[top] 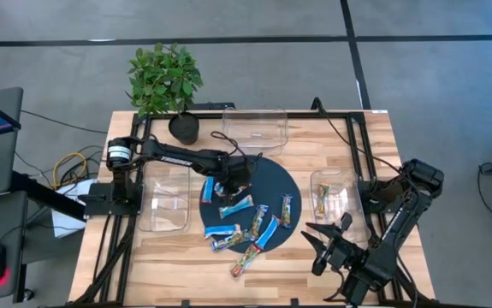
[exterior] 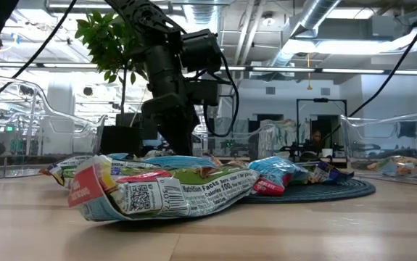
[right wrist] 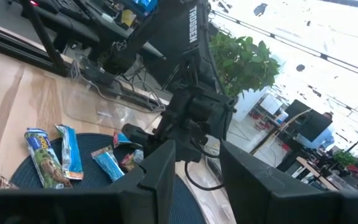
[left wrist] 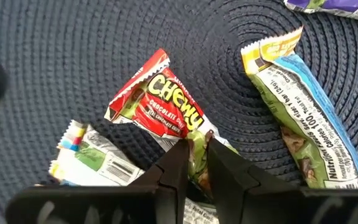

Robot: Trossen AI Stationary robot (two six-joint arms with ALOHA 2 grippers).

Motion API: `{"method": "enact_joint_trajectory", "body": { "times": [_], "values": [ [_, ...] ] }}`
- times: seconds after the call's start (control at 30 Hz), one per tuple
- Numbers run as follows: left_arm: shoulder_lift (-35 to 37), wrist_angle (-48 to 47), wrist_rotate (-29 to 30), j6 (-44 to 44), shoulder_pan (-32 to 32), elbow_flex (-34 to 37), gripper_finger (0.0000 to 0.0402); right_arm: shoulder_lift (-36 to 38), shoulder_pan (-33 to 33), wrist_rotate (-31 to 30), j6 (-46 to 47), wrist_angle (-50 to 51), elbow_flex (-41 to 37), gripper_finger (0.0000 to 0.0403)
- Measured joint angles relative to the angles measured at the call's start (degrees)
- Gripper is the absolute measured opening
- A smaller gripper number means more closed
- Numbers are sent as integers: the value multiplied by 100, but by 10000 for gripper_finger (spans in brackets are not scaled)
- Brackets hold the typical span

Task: Pick and place Granola Bars by type
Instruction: Put the red granola bar into the left transparent bin

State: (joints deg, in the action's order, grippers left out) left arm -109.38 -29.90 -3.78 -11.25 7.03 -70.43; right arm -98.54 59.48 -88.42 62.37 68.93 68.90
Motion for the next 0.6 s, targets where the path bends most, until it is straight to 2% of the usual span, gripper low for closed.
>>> {"method": "enact_joint_trajectory", "body": {
  "times": [0.6],
  "values": [
    [15, -119, 16, -152, -2, -77, 48, 0, 2, 94, 11, -7, 0, 120]
  ]
}}
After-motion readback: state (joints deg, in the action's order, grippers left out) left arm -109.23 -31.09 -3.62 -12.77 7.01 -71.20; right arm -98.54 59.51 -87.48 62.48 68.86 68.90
